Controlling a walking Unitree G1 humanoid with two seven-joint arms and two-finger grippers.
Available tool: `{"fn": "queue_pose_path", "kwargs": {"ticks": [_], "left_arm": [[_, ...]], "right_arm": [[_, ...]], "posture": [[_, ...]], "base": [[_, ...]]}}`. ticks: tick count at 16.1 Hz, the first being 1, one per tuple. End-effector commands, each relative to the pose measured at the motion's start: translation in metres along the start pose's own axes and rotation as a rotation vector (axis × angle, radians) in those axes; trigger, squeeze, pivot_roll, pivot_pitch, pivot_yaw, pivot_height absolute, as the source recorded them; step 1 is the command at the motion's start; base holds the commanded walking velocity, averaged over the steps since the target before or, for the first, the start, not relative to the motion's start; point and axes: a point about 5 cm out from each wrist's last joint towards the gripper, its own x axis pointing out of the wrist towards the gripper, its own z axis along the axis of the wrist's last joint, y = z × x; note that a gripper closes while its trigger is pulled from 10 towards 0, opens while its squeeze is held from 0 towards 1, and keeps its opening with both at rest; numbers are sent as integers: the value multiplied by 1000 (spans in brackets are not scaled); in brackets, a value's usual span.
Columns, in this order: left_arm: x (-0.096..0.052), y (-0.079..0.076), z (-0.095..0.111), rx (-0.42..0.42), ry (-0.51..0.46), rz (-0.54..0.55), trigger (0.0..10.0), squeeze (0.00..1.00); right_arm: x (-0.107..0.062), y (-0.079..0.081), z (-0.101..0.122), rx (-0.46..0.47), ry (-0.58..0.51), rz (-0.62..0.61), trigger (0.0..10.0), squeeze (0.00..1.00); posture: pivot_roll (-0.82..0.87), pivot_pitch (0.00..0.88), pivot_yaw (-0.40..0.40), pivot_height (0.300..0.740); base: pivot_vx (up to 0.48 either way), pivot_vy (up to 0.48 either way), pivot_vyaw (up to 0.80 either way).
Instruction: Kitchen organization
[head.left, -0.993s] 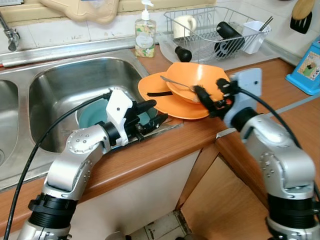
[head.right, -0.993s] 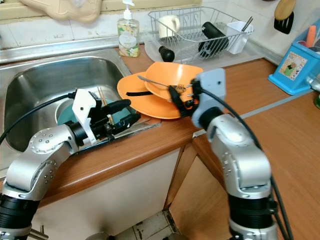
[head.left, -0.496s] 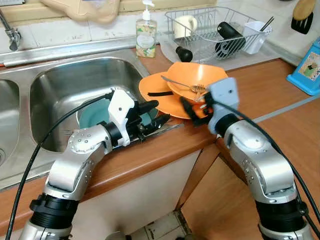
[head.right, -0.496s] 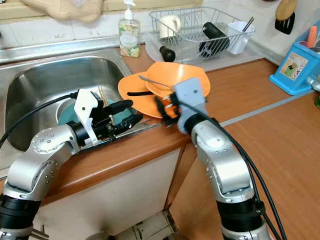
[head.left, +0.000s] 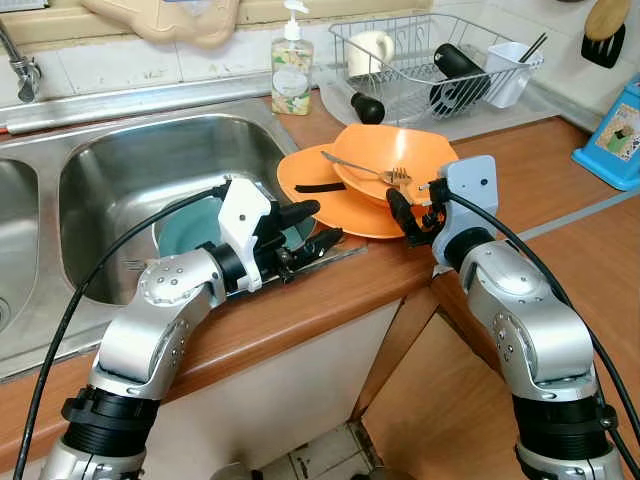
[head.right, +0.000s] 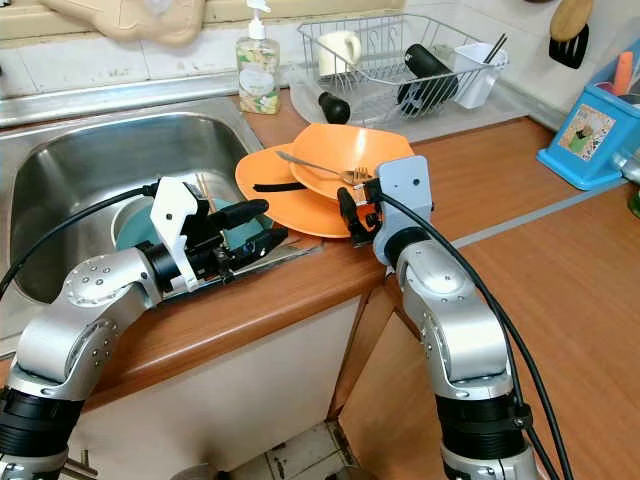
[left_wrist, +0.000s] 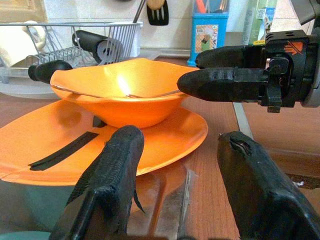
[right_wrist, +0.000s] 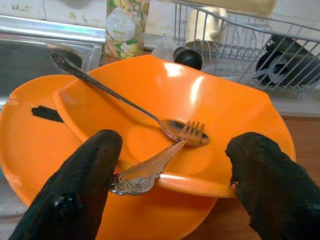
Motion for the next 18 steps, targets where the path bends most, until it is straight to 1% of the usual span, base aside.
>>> {"fn": "queue_pose_path", "kwargs": {"ticks": [1, 3, 4, 14, 16, 18], "left_arm": [[3, -2, 5, 16, -11, -17, 10000, 0], [3, -2, 6, 17, -14, -16, 10000, 0], [4, -2, 7, 17, -17, -16, 10000, 0], [5, -1, 9, 18, -24, -16, 10000, 0], [6, -1, 9, 19, -26, -19, 10000, 0], [6, -1, 11, 24, -29, -22, 10000, 0]], "right_arm": [[-1, -7, -6, 0, 28, -33, 2627, 0], [-1, -8, -6, -2, 27, -33, 1843, 0], [-1, -9, -6, -4, 28, -32, 0, 0], [0, -11, -5, 7, 20, -42, 0, 0], [0, -13, -2, 6, 4, -55, 0, 0], [-1, -22, 13, -4, -54, -83, 0, 0]], "posture": [[-192, 0, -29, 740], [-193, 0, -29, 740], [-193, 0, -29, 740], [-192, 0, -27, 740], [-192, 0, -27, 740], [-192, 0, -27, 740]], "base": [[0, 0, 0], [0, 0, 0], [0, 0, 0], [0, 0, 0], [0, 0, 0], [0, 0, 0]]}}
